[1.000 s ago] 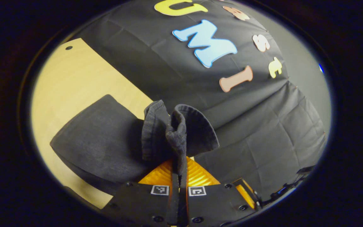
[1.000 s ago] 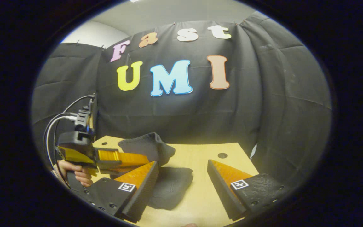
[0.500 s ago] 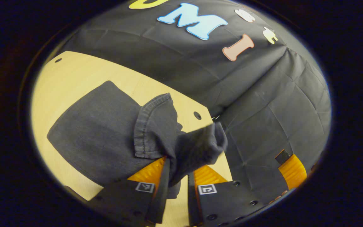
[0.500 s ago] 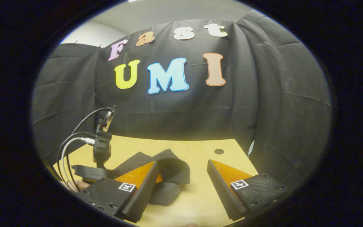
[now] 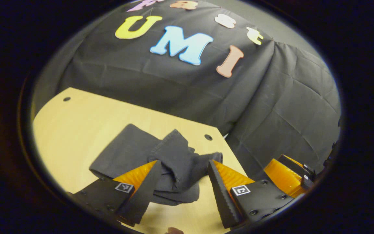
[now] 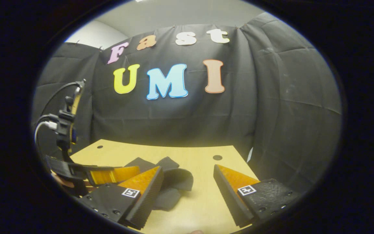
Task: Grasp the waist and the cuffs of the jeans and fold them to make the two legs overlap; first hold the waist and fold one-third of the jeans toward the cuffs, then hold the cuffs and fold the remaining one-third in the same direction to finish folding.
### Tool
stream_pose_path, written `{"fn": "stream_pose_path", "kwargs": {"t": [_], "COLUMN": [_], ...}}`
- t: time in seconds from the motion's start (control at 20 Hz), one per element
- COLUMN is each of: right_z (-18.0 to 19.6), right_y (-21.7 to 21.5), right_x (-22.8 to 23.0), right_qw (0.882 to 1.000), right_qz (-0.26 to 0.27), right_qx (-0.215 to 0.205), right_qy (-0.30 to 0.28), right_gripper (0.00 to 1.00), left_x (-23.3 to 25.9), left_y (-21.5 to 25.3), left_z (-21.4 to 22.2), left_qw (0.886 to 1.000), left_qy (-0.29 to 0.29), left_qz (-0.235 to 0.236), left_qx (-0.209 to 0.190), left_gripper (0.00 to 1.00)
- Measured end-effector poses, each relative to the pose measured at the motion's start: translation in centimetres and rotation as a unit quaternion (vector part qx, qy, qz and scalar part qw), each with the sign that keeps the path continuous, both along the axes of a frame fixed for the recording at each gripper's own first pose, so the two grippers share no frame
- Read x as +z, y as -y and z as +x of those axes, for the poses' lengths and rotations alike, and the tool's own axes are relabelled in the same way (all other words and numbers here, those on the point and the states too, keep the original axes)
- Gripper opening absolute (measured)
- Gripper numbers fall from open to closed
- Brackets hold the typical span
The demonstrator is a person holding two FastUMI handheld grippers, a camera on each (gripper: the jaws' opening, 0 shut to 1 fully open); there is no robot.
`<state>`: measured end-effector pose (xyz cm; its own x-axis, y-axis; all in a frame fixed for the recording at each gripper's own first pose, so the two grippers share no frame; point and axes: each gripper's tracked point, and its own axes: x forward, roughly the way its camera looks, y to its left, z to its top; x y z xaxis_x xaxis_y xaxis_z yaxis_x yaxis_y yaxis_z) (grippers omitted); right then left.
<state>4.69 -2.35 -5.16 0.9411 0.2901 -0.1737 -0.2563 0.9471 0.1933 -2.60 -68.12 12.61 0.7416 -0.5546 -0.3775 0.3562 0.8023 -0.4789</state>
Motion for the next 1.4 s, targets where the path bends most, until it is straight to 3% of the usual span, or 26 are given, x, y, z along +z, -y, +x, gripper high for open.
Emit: {"fn": "stream_pose_path", "kwargs": {"t": [0.25,0.45,0.5,0.65,0.75,1.05,1.1,1.4], "right_z": [-0.7,-1.7,-2.0,-2.5,-2.5,-2.9,-2.9,-2.8], "right_y": [0.7,1.6,1.9,2.0,2.3,3.0,3.1,3.8], "right_x": [1.1,1.8,1.8,2.6,2.6,2.9,2.9,3.6], "right_qw": [0.999,0.995,0.994,0.993,0.992,0.991,0.991,0.991], "right_qz": [-0.009,-0.016,-0.018,-0.03,-0.035,-0.036,-0.036,-0.02], "right_qx": [-0.042,-0.09,-0.099,-0.107,-0.109,-0.119,-0.118,-0.121], "right_qy": [0.021,0.032,0.034,0.045,0.043,0.051,0.051,0.061], "right_gripper": [0.93,0.96,0.93,0.93,0.93,0.93,0.89,0.93], "left_x": [6.3,8.6,9.0,9.8,10.2,9.9,10.0,10.9], "left_y": [-7.1,-10.8,-11.4,-11.8,-11.9,-12.4,-12.5,-12.8], "left_z": [0.2,-0.3,-0.5,-0.9,-1.0,-0.9,-0.9,-0.9], "left_qw": [0.993,0.982,0.98,0.973,0.971,0.97,0.97,0.964], "left_qy": [0.095,0.149,0.156,0.184,0.19,0.192,0.192,0.211], "left_qz": [0.04,0.08,0.085,0.097,0.098,0.089,0.088,0.085], "left_qx": [0.064,0.089,0.092,0.098,0.105,0.119,0.121,0.136], "left_gripper": [0.98,1.0,0.97,0.96,1.0,0.97,0.97,0.96]}}
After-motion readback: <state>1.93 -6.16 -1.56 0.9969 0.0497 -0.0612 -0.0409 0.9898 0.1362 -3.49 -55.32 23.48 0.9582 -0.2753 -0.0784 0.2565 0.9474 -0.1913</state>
